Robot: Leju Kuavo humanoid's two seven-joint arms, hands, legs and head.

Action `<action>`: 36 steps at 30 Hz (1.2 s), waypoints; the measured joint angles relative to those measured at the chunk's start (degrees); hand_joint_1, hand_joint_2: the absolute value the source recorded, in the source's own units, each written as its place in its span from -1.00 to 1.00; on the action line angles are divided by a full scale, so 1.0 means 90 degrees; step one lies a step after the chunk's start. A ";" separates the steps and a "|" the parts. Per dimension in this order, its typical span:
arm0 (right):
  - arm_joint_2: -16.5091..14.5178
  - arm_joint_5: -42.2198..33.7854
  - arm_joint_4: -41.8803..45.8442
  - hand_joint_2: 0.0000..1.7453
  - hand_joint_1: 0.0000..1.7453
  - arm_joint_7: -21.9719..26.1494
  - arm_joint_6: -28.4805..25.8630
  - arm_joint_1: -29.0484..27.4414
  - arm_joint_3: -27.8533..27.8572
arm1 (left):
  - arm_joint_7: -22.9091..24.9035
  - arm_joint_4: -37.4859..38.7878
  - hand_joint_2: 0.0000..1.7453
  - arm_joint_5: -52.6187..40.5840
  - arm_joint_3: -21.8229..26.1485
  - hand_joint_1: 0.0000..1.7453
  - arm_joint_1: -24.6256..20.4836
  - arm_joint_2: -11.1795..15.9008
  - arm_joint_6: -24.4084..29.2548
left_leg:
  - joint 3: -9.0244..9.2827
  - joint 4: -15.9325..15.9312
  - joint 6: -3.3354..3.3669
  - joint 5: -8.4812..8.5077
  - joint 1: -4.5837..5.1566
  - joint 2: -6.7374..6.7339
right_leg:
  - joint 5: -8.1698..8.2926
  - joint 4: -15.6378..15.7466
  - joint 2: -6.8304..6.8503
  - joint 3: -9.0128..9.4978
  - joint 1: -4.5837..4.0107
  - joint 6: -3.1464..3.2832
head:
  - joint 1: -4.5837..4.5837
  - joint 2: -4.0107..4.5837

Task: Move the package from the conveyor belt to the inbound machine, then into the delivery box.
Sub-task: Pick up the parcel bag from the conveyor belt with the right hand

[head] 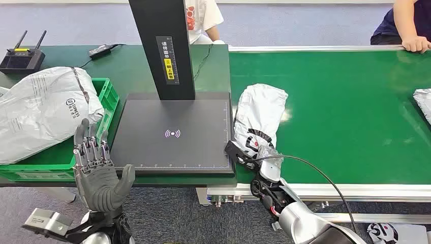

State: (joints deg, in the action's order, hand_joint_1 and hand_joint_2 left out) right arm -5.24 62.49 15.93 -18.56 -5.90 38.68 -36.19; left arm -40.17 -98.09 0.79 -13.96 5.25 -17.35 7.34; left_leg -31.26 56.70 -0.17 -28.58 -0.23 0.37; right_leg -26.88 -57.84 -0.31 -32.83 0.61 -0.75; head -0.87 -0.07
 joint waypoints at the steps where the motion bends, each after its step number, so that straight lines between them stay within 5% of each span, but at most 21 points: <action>1: 0.0000 0.0001 0.0001 1.00 1.00 0.0000 0.0007 0.0000 0.0003 | 0.0000 0.0000 1.00 0.0000 0.0005 -1.00 0.0001 -0.0004 -0.0003 | 0.0000 0.0000 0.0000 0.0000 0.0000 0.0000 | 0.0000 0.0000 0.0000 0.0000 0.0000 0.0000 | 0.0001 0.0000; 25: 0.0022 -0.0083 0.0013 1.00 1.00 0.0075 -0.0132 0.0020 0.0303 | 0.0000 -0.0002 1.00 -0.0009 0.0042 -1.00 0.0073 -0.0027 -0.0112 | -0.0005 0.0000 0.0000 0.0001 0.0000 0.0005 | 0.0000 0.0000 0.0001 0.0000 0.0001 0.0000 | 0.0001 0.0000; 36: 0.0297 0.0049 0.0113 1.00 1.00 0.0061 -0.0236 0.1023 0.0566 | 0.0000 -0.0026 1.00 -0.0032 0.0089 -1.00 0.0071 -0.0044 -0.0103 | -0.0010 0.0002 0.0000 0.0001 0.0002 0.0004 | 0.0001 -0.0001 0.0001 -0.0006 0.0003 -0.0001 | 0.0000 0.0000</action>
State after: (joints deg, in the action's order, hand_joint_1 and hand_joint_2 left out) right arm -2.56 62.93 16.95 -18.01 -8.02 47.89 -31.10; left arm -40.17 -98.32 0.50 -13.16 5.89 -17.75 6.42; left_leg -31.36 56.72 -0.16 -28.56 -0.22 0.40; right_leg -26.86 -57.84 -0.30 -32.88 0.63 -0.76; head -0.87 -0.07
